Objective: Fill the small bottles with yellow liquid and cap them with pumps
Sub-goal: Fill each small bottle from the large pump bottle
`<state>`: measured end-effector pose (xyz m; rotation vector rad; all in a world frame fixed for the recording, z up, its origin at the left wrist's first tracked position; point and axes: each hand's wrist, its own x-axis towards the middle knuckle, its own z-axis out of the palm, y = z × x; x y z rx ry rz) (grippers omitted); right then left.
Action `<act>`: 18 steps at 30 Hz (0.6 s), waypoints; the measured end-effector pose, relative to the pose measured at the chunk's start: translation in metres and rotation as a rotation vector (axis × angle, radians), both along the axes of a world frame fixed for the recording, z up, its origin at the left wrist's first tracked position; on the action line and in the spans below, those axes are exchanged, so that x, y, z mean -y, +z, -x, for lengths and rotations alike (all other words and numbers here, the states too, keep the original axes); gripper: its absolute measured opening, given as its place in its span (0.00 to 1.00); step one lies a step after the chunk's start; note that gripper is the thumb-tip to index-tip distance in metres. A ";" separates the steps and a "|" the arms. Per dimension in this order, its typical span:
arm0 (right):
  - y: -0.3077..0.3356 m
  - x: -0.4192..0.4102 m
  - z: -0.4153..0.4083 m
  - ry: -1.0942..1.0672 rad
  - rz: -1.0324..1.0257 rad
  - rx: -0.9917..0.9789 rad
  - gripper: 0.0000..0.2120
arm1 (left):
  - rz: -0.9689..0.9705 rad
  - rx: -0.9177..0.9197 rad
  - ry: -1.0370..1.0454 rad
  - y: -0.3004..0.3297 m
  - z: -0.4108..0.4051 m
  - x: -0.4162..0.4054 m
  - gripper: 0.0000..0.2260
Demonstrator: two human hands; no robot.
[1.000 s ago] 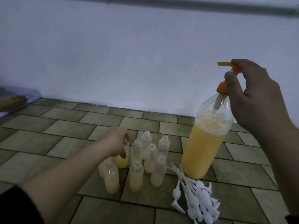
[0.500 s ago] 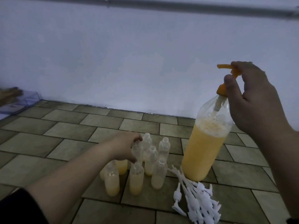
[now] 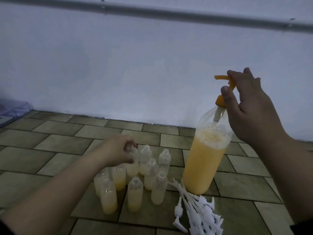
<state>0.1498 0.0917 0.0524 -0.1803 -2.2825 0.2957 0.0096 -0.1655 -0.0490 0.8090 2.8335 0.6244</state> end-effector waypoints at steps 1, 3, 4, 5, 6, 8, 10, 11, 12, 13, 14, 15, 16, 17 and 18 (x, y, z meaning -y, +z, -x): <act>-0.001 0.001 -0.001 -0.004 -0.017 -0.012 0.24 | -0.034 -0.017 0.013 0.010 0.000 0.004 0.18; -0.002 0.001 0.000 -0.012 -0.055 -0.031 0.25 | -0.152 -0.062 0.043 0.031 -0.001 0.011 0.15; -0.001 0.000 0.001 -0.018 -0.080 -0.035 0.25 | -0.230 -0.087 0.053 0.043 -0.003 0.014 0.15; -0.001 0.000 0.001 -0.026 -0.098 -0.035 0.26 | -0.317 -0.108 0.063 0.054 -0.006 0.016 0.15; -0.001 0.000 0.002 -0.033 -0.106 -0.033 0.26 | -0.417 -0.122 0.075 0.065 -0.010 0.016 0.14; -0.001 0.000 0.002 -0.041 -0.108 -0.030 0.27 | -0.673 -0.094 0.103 0.079 -0.014 0.011 0.14; -0.001 0.001 0.001 -0.040 -0.103 -0.034 0.27 | -0.949 0.010 0.083 0.087 -0.018 -0.005 0.13; -0.001 0.001 0.000 -0.038 -0.099 -0.033 0.27 | -1.073 0.080 0.041 0.089 -0.022 -0.015 0.13; -0.001 0.001 0.000 -0.036 -0.094 -0.031 0.27 | -1.170 0.156 -0.010 0.090 -0.026 -0.026 0.12; -0.001 0.001 0.000 -0.034 -0.087 -0.029 0.27 | -1.225 0.224 -0.069 0.090 -0.032 -0.038 0.13; -0.001 0.001 0.000 -0.030 -0.081 -0.030 0.27 | -1.237 0.280 -0.133 0.091 -0.037 -0.049 0.15; 0.000 0.001 0.000 -0.024 -0.074 -0.032 0.26 | -1.219 0.331 -0.198 0.090 -0.042 -0.060 0.17; 0.000 0.002 0.000 -0.017 -0.066 -0.034 0.26 | -1.191 0.377 -0.254 0.089 -0.046 -0.071 0.18; 0.001 0.002 0.000 -0.014 -0.056 -0.034 0.26 | -1.158 0.407 -0.294 0.088 -0.050 -0.080 0.20; 0.001 0.003 -0.001 -0.017 -0.048 -0.031 0.26 | -1.120 0.417 -0.311 0.088 -0.053 -0.089 0.20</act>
